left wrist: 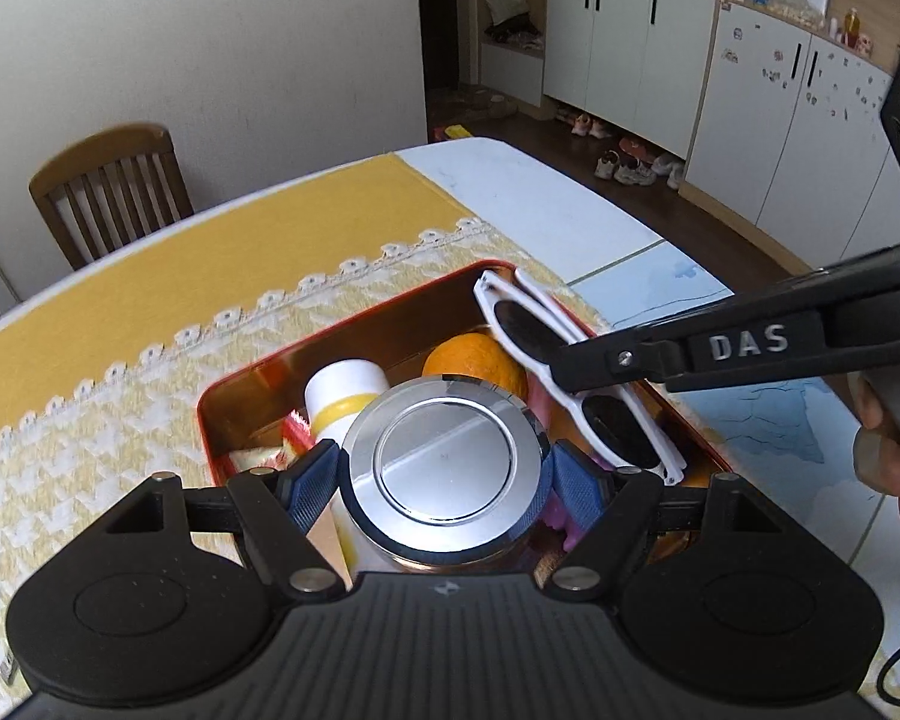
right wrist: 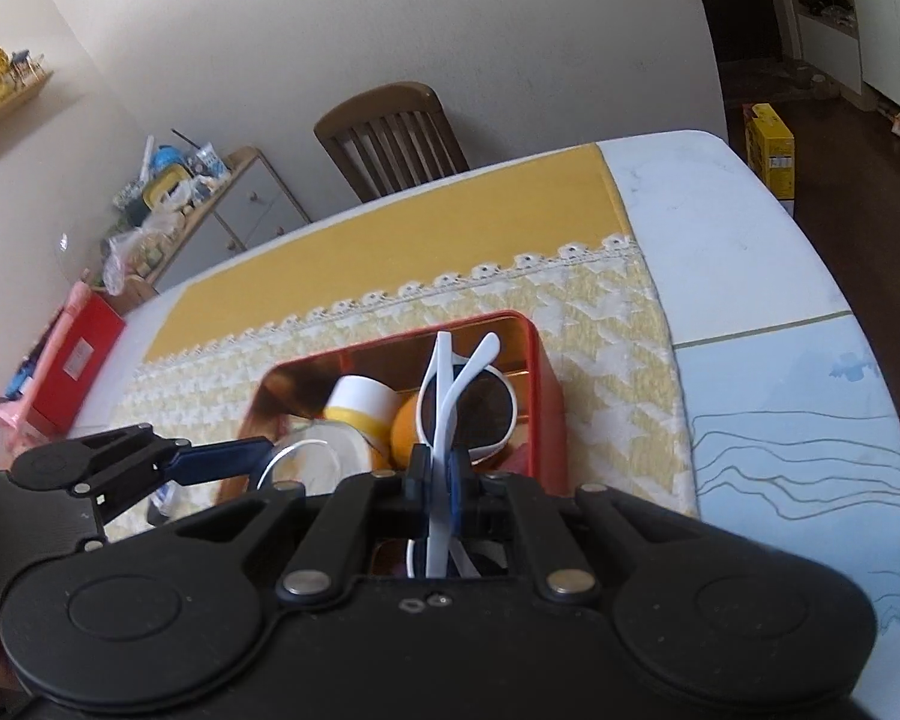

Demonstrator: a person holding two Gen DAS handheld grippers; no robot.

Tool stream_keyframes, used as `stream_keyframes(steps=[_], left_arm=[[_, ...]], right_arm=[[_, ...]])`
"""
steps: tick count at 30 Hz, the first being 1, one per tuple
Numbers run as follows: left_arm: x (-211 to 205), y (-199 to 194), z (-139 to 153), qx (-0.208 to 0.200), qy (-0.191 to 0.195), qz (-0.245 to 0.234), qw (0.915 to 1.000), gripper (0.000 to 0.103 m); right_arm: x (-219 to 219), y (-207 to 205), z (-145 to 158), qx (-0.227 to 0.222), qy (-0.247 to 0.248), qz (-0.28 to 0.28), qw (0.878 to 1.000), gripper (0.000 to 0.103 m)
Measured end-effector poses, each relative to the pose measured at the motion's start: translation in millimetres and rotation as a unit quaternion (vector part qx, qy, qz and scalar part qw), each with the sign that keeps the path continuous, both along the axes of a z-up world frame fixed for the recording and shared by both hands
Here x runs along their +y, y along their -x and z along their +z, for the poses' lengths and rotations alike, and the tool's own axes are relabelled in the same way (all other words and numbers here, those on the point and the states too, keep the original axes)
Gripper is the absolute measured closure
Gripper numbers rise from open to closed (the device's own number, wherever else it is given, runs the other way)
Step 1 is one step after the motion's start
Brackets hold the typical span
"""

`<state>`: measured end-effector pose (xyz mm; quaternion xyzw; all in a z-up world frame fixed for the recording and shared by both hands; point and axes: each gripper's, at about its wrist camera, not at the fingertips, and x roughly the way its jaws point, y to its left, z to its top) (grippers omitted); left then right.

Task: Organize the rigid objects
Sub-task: 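Carry the silver tin and sunglasses over the red tin with both grippers, then lower both items into the red tin and open both grippers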

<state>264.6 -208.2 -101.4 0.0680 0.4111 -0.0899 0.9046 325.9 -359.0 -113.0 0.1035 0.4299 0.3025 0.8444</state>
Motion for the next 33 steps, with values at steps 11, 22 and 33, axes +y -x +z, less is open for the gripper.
stream_keyframes(steps=[11,22,33], left_arm=[[-18,-4,-1,-0.012,-0.010,-0.022,0.9996,0.027],[-18,-3,-6,-0.002,-0.013,-0.015,0.9998,0.027],[-16,7,1,-0.006,-0.002,-0.006,1.0000,0.026]], right_arm=[[5,-6,-1,-0.008,0.022,0.004,1.000,0.092],[-4,-1,3,-0.007,0.023,-0.008,1.000,0.080],[-7,10,13,-0.022,0.022,-0.001,1.000,0.069]])
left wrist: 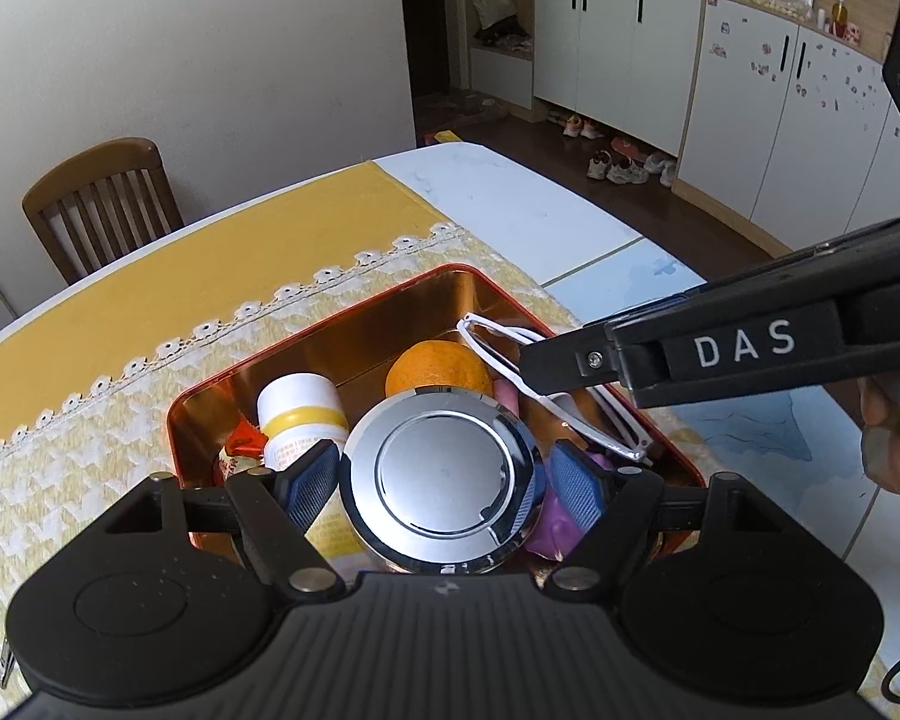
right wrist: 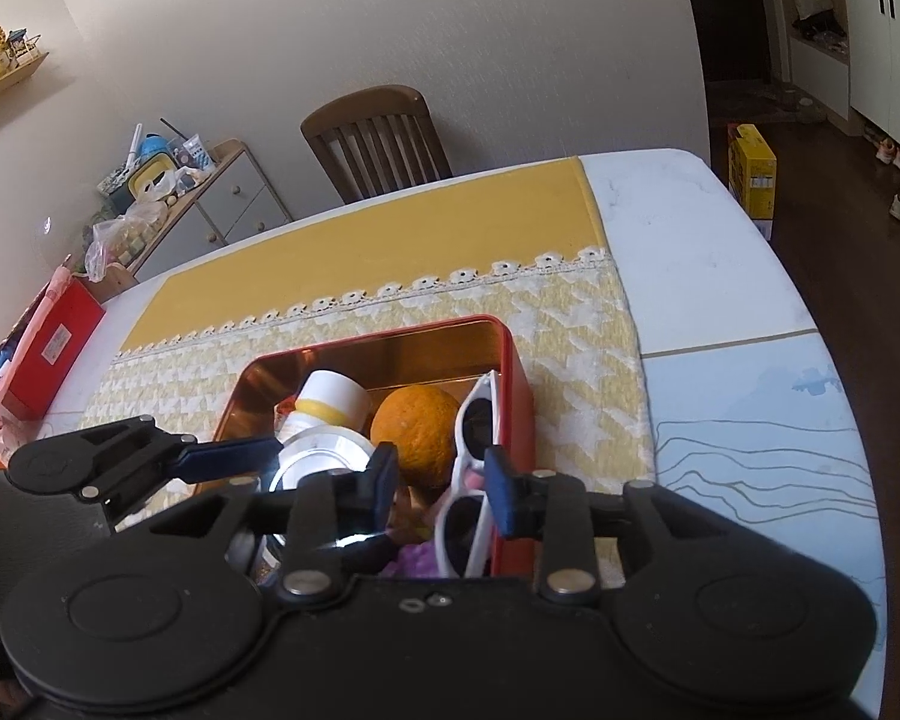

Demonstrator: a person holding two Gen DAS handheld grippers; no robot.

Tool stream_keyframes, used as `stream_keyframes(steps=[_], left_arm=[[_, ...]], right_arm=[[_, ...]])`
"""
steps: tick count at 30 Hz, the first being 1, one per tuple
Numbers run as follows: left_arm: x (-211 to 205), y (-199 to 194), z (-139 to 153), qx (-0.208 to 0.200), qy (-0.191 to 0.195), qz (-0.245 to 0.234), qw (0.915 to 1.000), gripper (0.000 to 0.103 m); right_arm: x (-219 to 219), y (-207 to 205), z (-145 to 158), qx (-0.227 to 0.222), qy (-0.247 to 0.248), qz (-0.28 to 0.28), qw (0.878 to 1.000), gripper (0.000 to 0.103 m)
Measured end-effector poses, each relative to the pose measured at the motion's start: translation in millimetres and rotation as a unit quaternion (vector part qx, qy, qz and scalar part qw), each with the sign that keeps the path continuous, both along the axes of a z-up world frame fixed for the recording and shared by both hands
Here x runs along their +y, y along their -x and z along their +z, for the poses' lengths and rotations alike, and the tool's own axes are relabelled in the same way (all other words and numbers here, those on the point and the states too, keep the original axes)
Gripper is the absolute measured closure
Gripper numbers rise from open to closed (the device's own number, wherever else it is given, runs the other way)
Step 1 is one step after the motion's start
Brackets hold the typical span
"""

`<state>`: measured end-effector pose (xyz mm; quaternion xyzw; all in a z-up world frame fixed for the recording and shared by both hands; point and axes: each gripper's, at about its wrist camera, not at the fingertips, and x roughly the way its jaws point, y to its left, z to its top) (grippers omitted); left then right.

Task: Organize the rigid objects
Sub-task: 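Lower both items into the red tin and open both grippers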

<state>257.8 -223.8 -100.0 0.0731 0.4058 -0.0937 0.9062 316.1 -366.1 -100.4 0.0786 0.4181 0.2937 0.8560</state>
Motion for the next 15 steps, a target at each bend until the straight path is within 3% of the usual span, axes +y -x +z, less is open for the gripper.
stream_keyframes(steps=[15], left_arm=[[27,29,32,-0.026,0.041,0.036,0.9982,0.026]], right_arm=[[-4,27,23,-0.032,-0.009,0.014,0.999,0.051]])
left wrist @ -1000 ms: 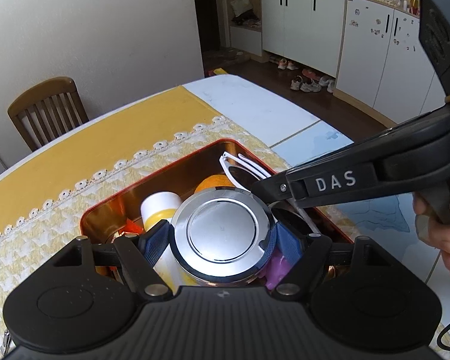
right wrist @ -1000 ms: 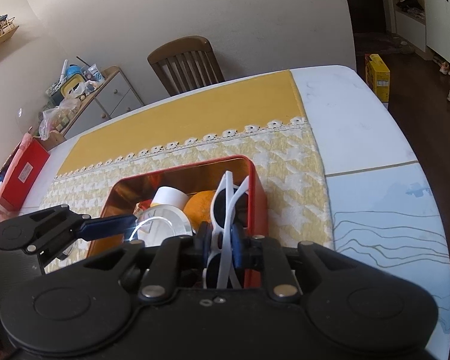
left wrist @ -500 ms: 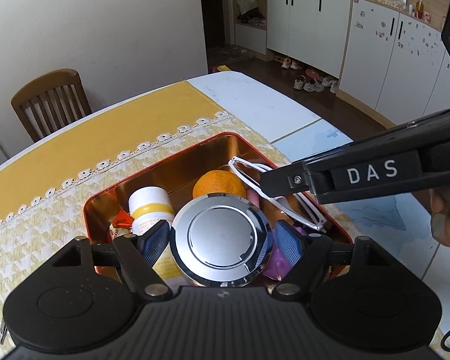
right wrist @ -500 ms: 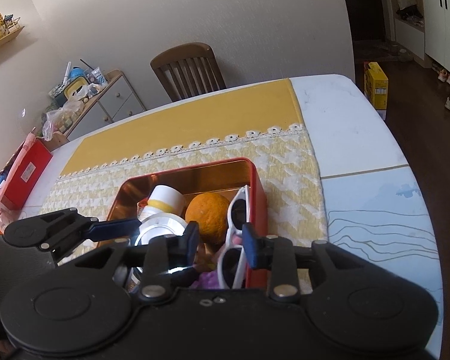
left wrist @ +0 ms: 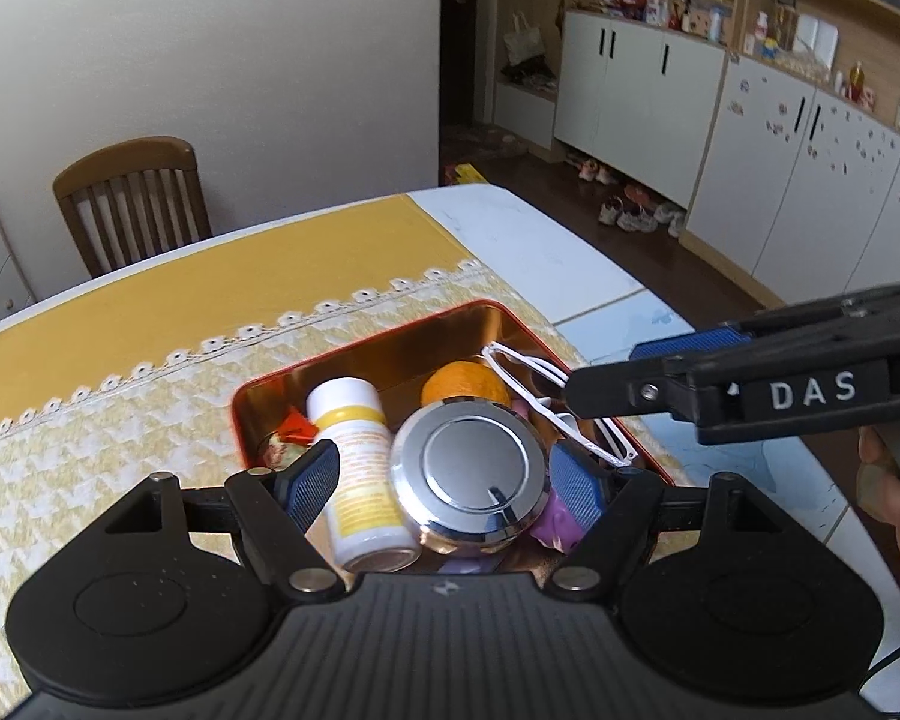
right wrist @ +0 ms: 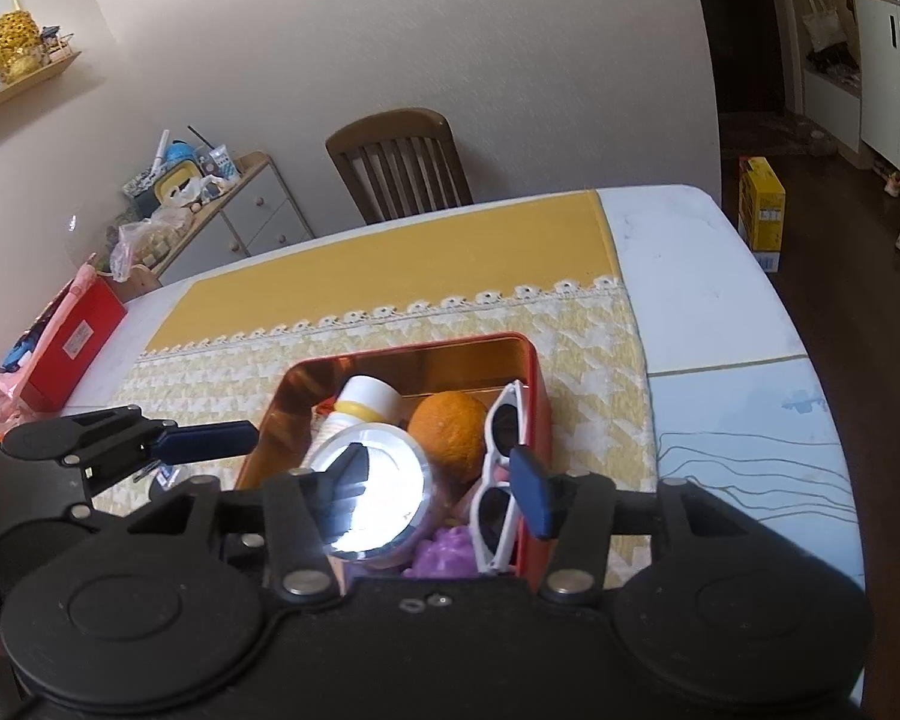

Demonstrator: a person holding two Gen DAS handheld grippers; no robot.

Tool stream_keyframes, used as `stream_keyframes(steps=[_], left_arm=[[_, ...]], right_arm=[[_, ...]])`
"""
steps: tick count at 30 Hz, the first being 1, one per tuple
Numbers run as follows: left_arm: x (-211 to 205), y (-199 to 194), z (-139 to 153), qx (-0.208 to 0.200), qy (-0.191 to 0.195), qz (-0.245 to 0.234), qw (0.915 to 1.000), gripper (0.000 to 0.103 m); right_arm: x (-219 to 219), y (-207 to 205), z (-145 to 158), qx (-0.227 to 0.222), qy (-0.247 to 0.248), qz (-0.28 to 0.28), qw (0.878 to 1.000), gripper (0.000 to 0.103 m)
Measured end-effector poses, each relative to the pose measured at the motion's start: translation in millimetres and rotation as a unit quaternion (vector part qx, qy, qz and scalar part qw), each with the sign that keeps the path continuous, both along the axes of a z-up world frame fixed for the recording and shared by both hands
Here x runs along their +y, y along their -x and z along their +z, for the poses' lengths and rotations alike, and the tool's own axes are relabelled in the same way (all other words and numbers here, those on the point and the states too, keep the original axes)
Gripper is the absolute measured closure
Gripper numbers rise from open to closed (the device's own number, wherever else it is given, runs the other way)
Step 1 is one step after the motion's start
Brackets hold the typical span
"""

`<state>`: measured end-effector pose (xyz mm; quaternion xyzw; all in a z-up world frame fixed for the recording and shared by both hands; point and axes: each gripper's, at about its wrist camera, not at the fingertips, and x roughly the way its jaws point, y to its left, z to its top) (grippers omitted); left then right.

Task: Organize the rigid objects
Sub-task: 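Lower both items into the red tin and open both grippers, then withdraw both grippers from the tin toward the remaining items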

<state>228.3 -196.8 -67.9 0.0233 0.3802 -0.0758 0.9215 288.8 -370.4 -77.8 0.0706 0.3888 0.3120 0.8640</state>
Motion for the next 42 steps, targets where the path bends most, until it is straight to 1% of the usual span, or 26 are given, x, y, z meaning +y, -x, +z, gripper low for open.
stream_keyframes(steps=[2,4,6,11,12,13,14,18,22,25,28,31,33,35,38,42], left_arm=[[7,5,5,-0.004,0.006,0.007,0.9999,0.026],[14,11,10,-0.009,0.013,0.012,0.9998,0.026],[21,18,15,-0.013,0.015,0.015,0.9997,0.026],[43,39,23,-0.025,0.014,0.028,0.9992,0.026],[47,43,24,-0.026,0.013,0.031,0.9991,0.026],[52,48,26,-0.027,0.011,0.035,0.9990,0.022],[58,52,27,-0.028,0.010,0.040,0.9987,0.021],[81,68,30,-0.029,0.009,0.062,0.9976,0.020],[108,80,32,-0.031,0.013,0.079,0.9963,0.020],[129,88,31,-0.036,0.010,0.085,0.9956,0.020],[152,94,27,-0.038,0.008,0.089,0.9952,0.015],[173,100,18,-0.032,0.013,0.096,0.9948,0.014],[187,103,11,-0.023,0.023,0.100,0.9945,0.014],[198,106,4,-0.016,0.031,0.097,0.9946,0.014],[210,109,-5,-0.007,0.026,0.088,0.9957,0.014],[225,113,-16,-0.001,0.023,0.073,0.9971,0.014]], right_arm=[[0,5,3,-0.005,-0.003,0.005,1.000,0.049],[3,12,6,-0.012,-0.004,0.012,1.000,0.043],[5,18,10,-0.019,-0.005,0.017,1.000,0.040],[11,31,18,-0.027,-0.012,0.031,0.999,0.036],[12,34,19,-0.029,-0.015,0.033,0.999,0.033],[13,36,21,-0.032,-0.016,0.037,0.999,0.030],[15,39,22,-0.035,-0.017,0.042,0.998,0.028],[26,51,26,-0.043,-0.017,0.057,0.997,0.016],[44,63,25,-0.054,-0.003,0.070,0.996,0.006],[60,73,23,-0.059,0.001,0.084,0.995,0.001],[78,87,20,-0.064,0.012,0.093,0.994,0.000],[100,102,15,-0.070,0.033,0.100,0.992,0.000],[116,111,9,-0.069,0.046,0.107,0.991,0.000],[131,119,3,-0.063,0.053,0.111,0.990,0.000],[151,129,-5,-0.047,0.056,0.113,0.991,0.000],[174,144,-14,-0.039,0.068,0.109,0.991,0.001]])
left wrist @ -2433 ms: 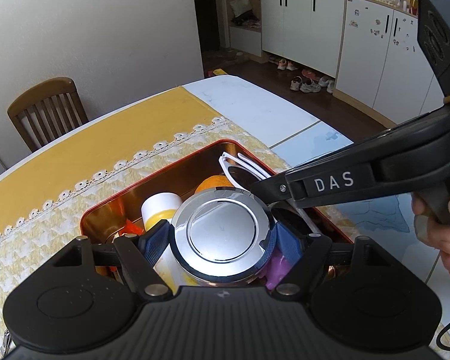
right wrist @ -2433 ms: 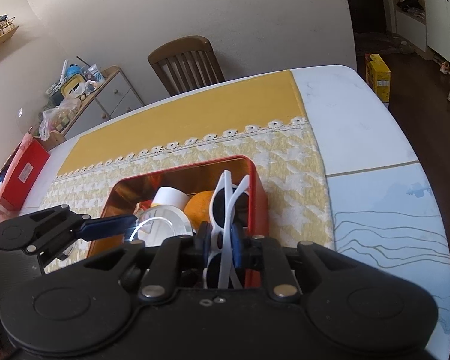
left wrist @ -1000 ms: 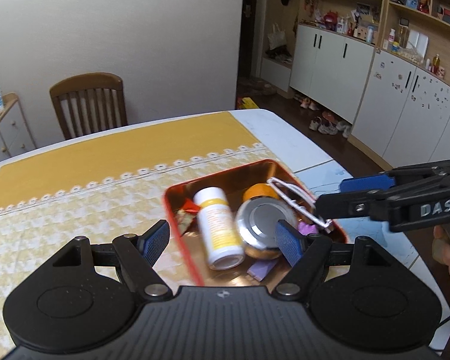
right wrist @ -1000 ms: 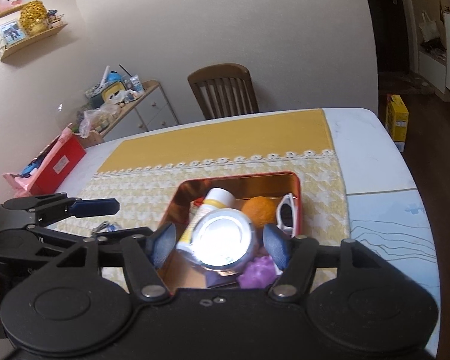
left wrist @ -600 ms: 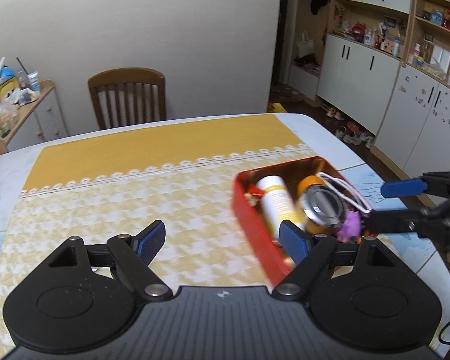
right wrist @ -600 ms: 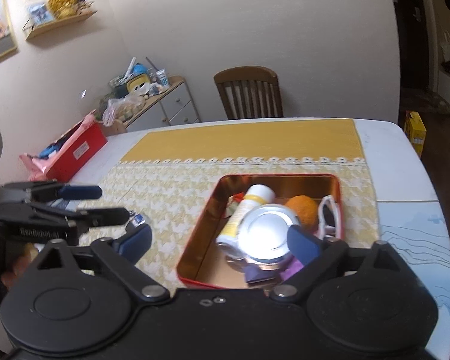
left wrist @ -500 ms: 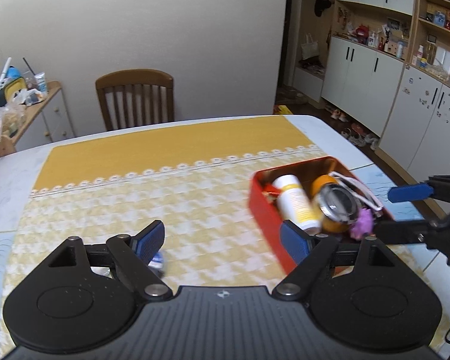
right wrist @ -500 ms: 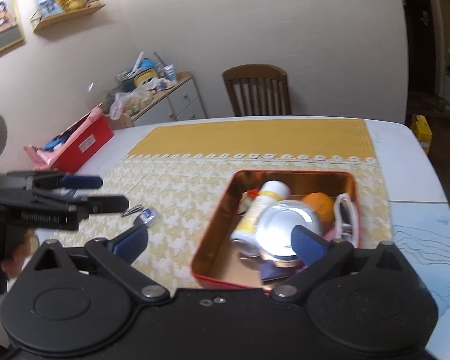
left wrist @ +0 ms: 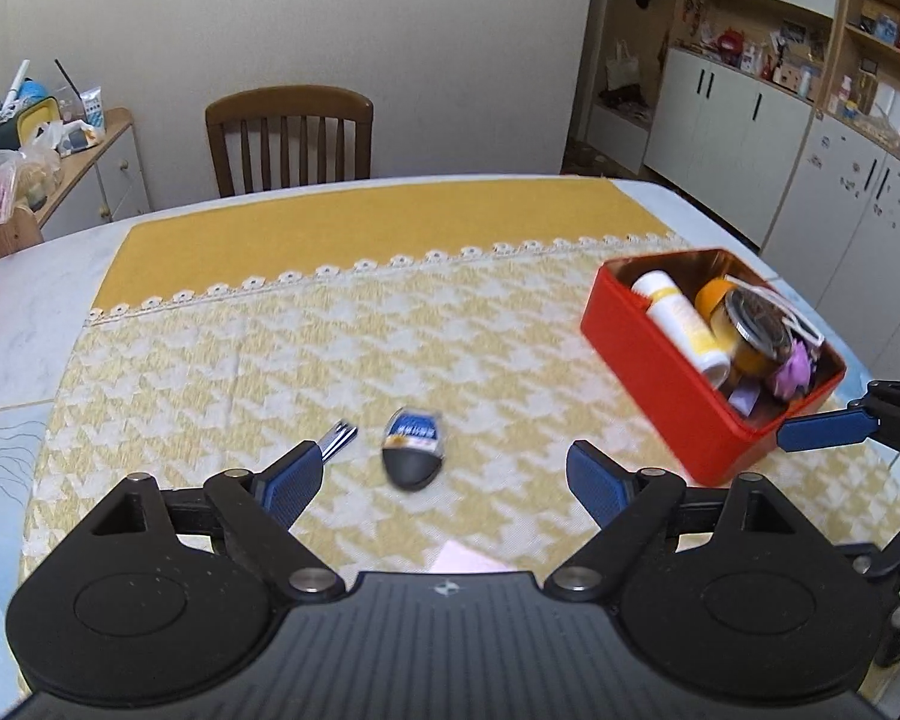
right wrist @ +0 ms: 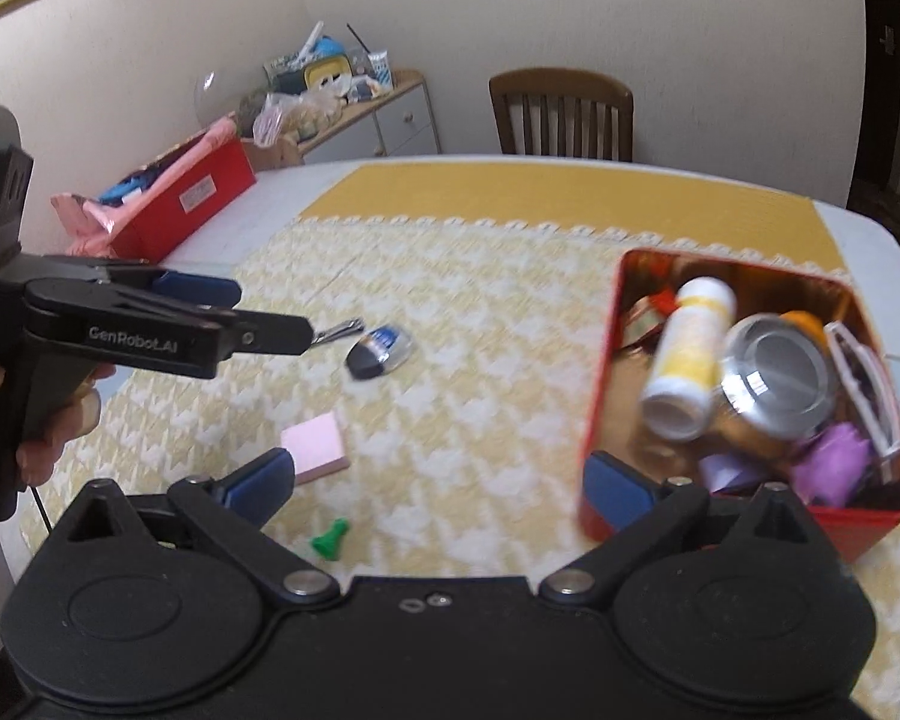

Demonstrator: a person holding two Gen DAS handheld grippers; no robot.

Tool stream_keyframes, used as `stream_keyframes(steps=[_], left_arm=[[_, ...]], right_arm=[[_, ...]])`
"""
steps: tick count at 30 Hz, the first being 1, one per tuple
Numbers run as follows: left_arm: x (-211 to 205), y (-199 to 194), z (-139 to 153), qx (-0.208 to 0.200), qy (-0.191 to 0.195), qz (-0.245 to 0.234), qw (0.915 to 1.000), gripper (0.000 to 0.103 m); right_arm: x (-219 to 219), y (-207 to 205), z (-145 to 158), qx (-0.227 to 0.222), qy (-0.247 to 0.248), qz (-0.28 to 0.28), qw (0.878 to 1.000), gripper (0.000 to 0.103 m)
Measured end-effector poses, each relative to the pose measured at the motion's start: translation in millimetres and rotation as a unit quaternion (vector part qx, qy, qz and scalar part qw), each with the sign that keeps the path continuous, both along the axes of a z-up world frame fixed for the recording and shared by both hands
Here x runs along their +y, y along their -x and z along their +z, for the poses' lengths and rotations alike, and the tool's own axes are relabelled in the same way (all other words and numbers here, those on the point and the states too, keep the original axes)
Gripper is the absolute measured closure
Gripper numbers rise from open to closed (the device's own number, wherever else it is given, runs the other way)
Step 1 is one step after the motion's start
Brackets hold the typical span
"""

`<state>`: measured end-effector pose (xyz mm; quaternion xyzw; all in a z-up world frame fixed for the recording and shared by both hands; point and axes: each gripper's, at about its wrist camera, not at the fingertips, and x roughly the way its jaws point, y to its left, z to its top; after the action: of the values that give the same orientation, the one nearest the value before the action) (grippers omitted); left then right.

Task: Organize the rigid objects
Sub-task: 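Withdraw both grippers from the tin toward the remaining items, then grasp the pink sticky-note pad with the left gripper while the right grasps the green pawn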

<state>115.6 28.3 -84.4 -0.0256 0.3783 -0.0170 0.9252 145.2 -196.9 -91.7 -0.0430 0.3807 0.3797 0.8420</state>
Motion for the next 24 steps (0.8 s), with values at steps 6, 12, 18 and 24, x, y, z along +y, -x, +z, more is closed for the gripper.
stream_keyframes(steps=[6,12,18,24], left_arm=[[13,4,-24,0.021,-0.001,-0.027,0.9994,0.014],[11,8,-49,0.037,-0.007,-0.066,0.9971,0.014],[3,11,-63,0.038,-0.019,-0.095,0.9946,0.014],[-3,14,-72,0.031,-0.032,-0.105,0.9934,0.015]], right_arm=[[30,17,-14,0.000,0.027,0.001,1.000,0.001],[56,31,-33,0.009,0.063,0.010,0.998,0.011],[74,40,-44,0.015,0.082,0.017,0.996,0.022],[83,44,-51,0.015,0.094,0.015,0.995,0.039]])
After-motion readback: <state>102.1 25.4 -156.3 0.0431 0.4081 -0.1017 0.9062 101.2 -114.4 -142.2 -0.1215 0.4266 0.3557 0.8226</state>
